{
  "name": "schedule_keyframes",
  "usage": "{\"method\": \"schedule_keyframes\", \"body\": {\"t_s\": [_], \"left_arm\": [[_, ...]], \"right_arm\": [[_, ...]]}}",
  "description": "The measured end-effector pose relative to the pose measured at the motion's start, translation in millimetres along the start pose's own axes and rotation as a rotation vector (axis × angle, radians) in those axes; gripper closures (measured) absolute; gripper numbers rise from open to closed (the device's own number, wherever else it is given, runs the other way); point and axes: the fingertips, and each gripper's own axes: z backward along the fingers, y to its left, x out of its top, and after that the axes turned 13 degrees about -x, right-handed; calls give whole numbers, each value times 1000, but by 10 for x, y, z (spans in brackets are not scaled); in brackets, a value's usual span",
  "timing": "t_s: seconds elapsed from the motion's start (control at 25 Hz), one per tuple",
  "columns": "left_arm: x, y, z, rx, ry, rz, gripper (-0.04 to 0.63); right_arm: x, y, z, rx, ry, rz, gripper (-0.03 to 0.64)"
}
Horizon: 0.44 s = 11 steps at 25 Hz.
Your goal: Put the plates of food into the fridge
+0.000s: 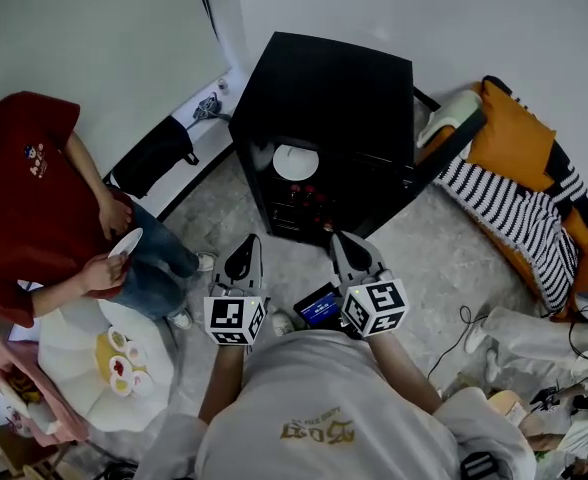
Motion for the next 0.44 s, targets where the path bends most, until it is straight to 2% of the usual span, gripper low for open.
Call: {"method": "schedule_keyframes", "body": {"t_s": [0.28,0.44], "left_arm": [[-15,30,25,5,-8,10,595],[33,5,59,12,-36,-15,595]], "right_arm": [[7,3,29,-8,-4,-5,607],[4,-22,49,-17,-6,-6,607]]}}
